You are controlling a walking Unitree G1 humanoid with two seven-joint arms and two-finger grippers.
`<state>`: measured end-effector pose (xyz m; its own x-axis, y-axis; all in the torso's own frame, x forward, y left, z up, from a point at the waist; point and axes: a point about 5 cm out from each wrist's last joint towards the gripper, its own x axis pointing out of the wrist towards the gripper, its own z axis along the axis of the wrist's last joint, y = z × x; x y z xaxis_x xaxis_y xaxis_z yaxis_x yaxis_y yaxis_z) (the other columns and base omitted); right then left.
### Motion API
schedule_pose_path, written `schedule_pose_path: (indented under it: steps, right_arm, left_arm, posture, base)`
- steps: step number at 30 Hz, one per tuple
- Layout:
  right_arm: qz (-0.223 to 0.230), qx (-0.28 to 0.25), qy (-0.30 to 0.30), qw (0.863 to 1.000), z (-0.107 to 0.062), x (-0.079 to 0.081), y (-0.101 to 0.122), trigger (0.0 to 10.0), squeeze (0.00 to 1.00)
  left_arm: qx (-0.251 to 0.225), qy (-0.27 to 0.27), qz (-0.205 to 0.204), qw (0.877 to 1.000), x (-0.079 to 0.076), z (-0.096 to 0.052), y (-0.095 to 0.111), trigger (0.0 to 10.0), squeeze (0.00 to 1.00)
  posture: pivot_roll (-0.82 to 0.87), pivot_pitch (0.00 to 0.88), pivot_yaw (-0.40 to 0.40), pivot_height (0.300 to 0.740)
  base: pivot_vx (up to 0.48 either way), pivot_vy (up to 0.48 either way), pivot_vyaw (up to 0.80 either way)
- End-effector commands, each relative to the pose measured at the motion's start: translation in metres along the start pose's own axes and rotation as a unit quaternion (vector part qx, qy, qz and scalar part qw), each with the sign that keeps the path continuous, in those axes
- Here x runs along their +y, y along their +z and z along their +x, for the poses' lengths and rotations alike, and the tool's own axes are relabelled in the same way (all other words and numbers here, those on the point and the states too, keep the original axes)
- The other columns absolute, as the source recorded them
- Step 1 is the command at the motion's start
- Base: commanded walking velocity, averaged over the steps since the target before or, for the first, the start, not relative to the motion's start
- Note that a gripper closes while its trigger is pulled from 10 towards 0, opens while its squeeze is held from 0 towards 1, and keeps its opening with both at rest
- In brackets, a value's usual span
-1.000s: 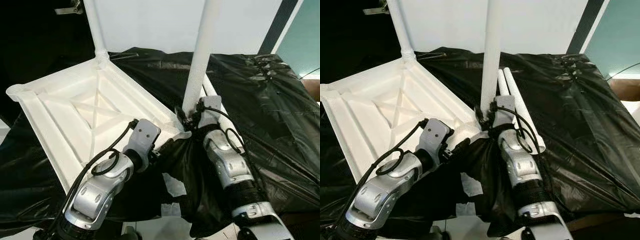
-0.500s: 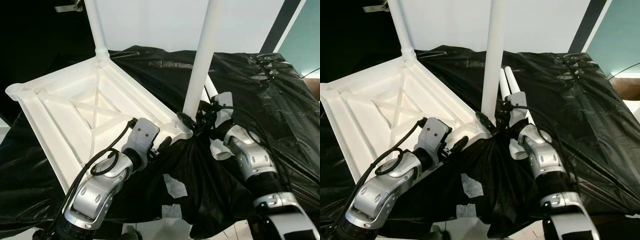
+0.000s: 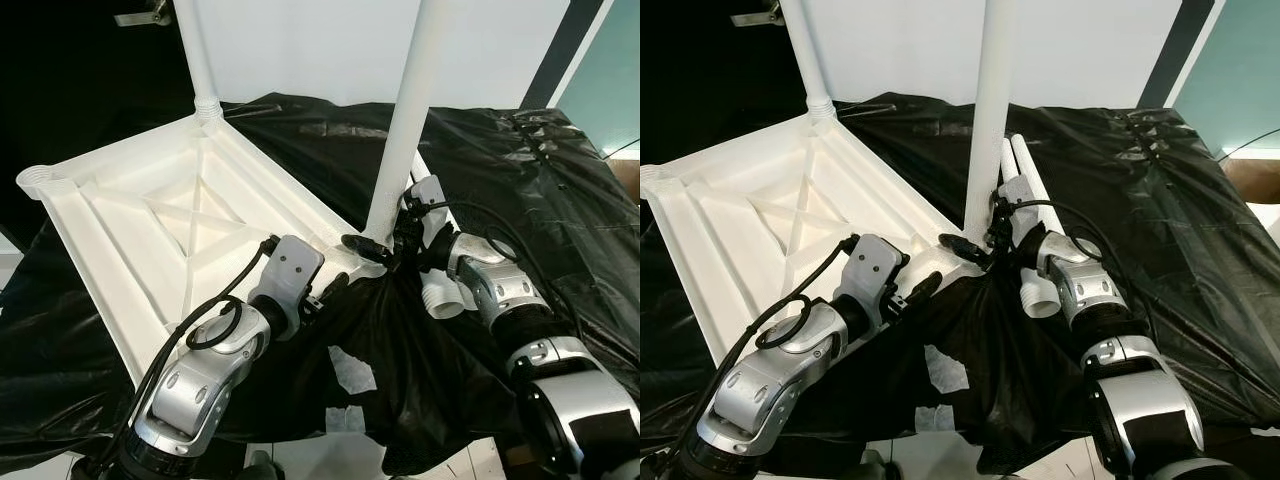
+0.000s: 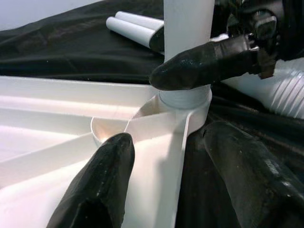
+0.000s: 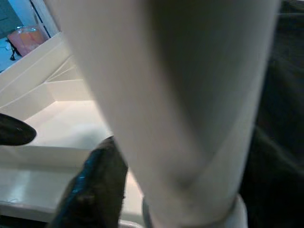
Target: Building children table
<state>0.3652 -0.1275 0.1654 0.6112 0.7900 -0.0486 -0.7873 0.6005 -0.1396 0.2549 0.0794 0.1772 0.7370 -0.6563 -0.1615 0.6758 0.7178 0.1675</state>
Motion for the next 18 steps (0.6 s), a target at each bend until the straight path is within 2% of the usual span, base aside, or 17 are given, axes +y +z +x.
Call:
schedule_pose_path:
  steps: [1,6,8,9,11,13,16,17,18]
  right_arm:
    - [0.000,0.009,0.009,1.000,-0.002,-0.001,-0.003,0.0,0.00]
    - [0.013,0.004,-0.004,1.000,-0.004,-0.001,-0.006,0.0,0.00]
    - [0.009,0.013,-0.021,1.000,-0.003,-0.002,-0.008,0.0,0.00]
    - [0.005,0.022,-0.049,0.999,-0.001,-0.002,-0.011,0.0,0.00]
    - [0.006,0.023,-0.059,0.998,0.000,-0.002,-0.011,0.0,0.00]
    - [0.017,0.024,-0.076,0.997,0.002,0.002,-0.015,0.0,0.00]
    - [0.035,0.024,-0.099,0.994,0.004,0.006,-0.017,0.0,0.00]
    - [0.039,0.021,-0.119,0.992,0.007,0.011,-0.018,10.0,0.00]
    - [0.043,0.021,-0.138,0.989,0.009,0.016,-0.018,10.0,0.00]
  left_arm:
    - [0.003,-0.014,0.003,1.000,-0.003,0.002,-0.001,10.0,0.00]
    - [0.005,-0.019,0.003,1.000,-0.002,0.002,-0.003,10.0,0.00]
    - [0.007,-0.019,0.003,1.000,-0.001,0.002,-0.004,10.0,0.00]
    - [0.007,-0.021,0.003,1.000,-0.002,0.003,-0.004,10.0,0.00]
    - [0.006,-0.023,0.002,1.000,-0.002,0.003,-0.003,10.0,0.00]
    - [0.010,-0.024,0.011,1.000,-0.002,0.004,-0.006,10.0,0.00]
    - [0.005,-0.024,0.003,1.000,-0.002,0.005,-0.003,10.0,0.00]
    - [0.005,-0.024,0.004,1.000,-0.002,0.004,-0.003,10.0,0.00]
    - [0.008,-0.022,0.008,1.000,-0.001,0.004,-0.004,10.0,0.00]
  posture:
    - [0.09,0.070,-0.015,0.740]
    - [0.08,0.077,-0.012,0.740]
    - [0.07,0.080,-0.008,0.740]
    - [0.07,0.076,-0.010,0.740]
    - [0.07,0.076,-0.010,0.740]
    - [0.07,0.068,-0.009,0.740]
    - [0.07,0.073,-0.005,0.740]
    - [0.07,0.064,-0.004,0.740]
    - [0.07,0.062,-0.003,0.740]
  base:
    - [0.000,0.000,0.00]
    - [0.000,0.000,0.00]
    - [0.000,0.000,0.00]
    - [0.000,0.000,0.00]
    - [0.000,0.000,0.00]
    - [0.000,0.000,0.00]
    - [0.000,0.000,0.00]
    - [0.000,0.000,0.00]
    - [0.000,0.000,0.00]
